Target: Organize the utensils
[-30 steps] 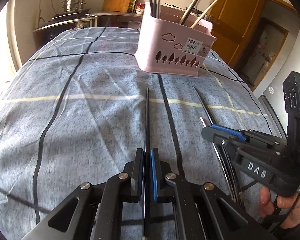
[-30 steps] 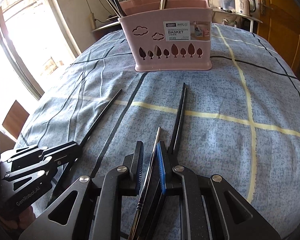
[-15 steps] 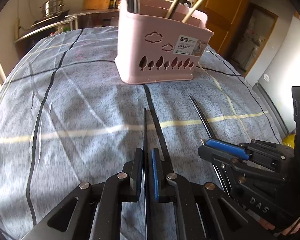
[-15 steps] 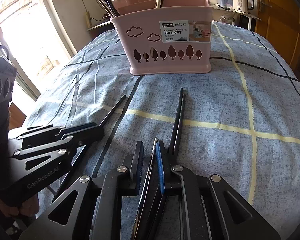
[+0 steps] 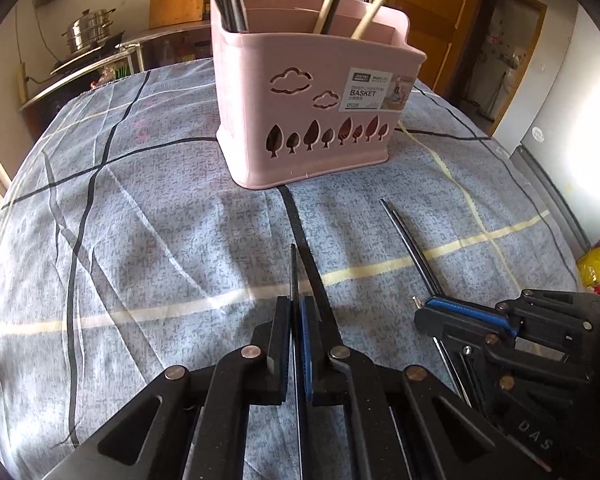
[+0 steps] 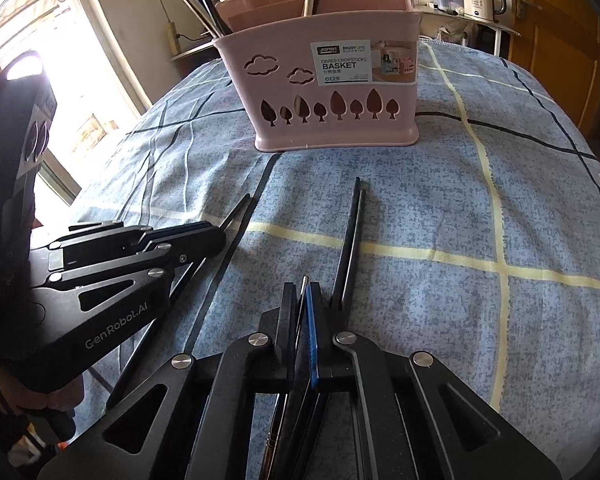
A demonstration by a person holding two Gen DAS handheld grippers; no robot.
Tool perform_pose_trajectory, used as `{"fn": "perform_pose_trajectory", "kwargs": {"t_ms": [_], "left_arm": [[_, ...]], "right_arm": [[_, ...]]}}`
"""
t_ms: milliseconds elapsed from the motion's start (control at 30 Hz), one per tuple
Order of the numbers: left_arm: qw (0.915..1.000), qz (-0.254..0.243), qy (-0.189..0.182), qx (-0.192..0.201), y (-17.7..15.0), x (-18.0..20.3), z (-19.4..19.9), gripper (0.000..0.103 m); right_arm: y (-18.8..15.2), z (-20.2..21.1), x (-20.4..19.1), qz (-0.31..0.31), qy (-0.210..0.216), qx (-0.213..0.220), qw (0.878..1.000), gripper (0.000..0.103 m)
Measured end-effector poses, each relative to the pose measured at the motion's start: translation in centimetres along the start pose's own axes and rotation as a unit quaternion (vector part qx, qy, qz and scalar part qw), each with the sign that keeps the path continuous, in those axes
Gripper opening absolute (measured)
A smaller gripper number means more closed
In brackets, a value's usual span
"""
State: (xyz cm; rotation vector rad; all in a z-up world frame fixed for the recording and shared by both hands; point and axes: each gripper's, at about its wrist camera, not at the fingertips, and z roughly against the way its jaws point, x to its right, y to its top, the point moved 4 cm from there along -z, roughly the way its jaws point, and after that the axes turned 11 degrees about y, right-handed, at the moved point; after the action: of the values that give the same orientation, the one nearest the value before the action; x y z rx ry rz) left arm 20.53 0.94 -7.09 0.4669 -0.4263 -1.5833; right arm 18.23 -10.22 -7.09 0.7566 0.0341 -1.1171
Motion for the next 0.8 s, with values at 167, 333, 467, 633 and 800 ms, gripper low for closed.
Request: {"fn": "perform_pose_trajectory", "kwargs": {"t_ms": [167,333,467,633,800], "left_arm": [[0.9999,0.006,-0.002,0.016,0.4,-0.4,1.8,0.004],[0.9990,0.011,-0.009,0.043,1.4,-0.9,4.7,0.004],[0.9972,0.018,-0.016,0.070,2.5,-1.3,7.4,0.004],[0.9940,0.024,-0.021,0.104,3.8,-1.6,10.6,0.004],[0.9907,0.025,-0.020,0.132,5.0,-2.0,13.3,0.004]], "right_arm": [[0.7,1.5,-0.3,-0.002,0.012,0.018,1.000,0.004],[1.9,3.6,-1.2,0.005,0.021,0.043,0.999,0.004],[2.8,5.3,-1.9,0.011,0.026,0.064,0.998,0.004],[4.2,7.5,-2.9,0.024,0.030,0.091,0.995,0.003],[5.1,9.4,-3.9,0.038,0.032,0.113,0.992,0.003]]}}
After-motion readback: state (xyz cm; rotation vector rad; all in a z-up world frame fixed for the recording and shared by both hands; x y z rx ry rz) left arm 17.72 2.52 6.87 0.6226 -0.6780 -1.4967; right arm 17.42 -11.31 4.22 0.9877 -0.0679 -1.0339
